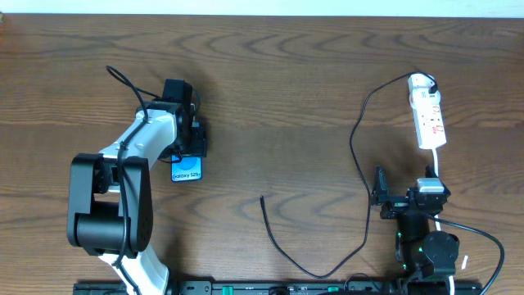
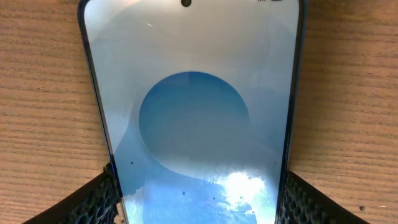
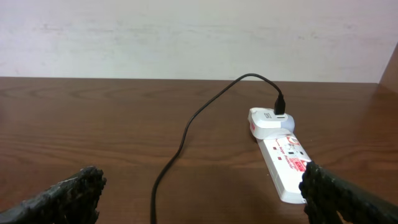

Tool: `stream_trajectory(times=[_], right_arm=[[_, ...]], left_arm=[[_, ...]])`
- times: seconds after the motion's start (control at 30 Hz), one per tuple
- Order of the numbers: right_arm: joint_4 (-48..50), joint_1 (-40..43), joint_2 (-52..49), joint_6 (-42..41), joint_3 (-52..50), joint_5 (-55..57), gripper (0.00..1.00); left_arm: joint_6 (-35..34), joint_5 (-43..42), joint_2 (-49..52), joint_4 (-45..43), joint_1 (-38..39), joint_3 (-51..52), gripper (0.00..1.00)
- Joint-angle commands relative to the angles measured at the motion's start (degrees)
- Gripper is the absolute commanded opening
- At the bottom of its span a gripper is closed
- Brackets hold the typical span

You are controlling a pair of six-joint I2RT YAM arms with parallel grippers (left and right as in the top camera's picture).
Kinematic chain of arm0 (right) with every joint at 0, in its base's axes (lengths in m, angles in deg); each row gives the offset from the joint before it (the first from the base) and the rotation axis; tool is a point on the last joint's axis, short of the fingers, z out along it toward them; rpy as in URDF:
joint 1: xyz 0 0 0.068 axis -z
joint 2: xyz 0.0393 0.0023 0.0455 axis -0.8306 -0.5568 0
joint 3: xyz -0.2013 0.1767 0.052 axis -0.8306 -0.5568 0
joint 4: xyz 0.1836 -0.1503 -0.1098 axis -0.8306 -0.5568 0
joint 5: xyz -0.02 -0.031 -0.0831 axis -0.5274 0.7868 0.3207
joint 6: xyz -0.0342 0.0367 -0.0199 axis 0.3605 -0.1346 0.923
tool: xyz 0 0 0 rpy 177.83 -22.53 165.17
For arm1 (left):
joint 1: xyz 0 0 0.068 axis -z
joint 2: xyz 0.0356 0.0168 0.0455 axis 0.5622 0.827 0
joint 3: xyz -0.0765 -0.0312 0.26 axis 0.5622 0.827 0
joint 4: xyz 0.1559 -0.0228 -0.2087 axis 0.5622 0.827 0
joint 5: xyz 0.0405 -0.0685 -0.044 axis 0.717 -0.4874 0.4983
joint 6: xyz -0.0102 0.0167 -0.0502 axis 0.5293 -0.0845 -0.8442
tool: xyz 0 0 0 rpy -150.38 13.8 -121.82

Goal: Plug charger to phone and switch on socket
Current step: 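Close the left gripper on the phone's sides, then lift the phone with the left gripper and tilt it upright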

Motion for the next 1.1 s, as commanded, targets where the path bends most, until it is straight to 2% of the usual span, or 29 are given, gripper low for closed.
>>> stream_trajectory(times=[0.0, 0.73, 1.07], right_arm=[[-0.2, -0.5, 0.4, 0.3, -0.1, -0.3, 0.99], [-0.2, -0.5, 0.4, 0.3, -0.1, -0.3, 0.99], [-0.2, -0.5, 0.4, 0.3, -0.1, -0.3, 0.99]], left_arm=[[-0.1, 1.6, 1.2, 0.2, 0.0, 2.1, 0.08], [-0.1, 1.6, 1.2, -0.7, 0.0, 2.0, 0.07], [0.0, 1.6, 1.0, -0.6, 0.0, -2.6, 0.07]])
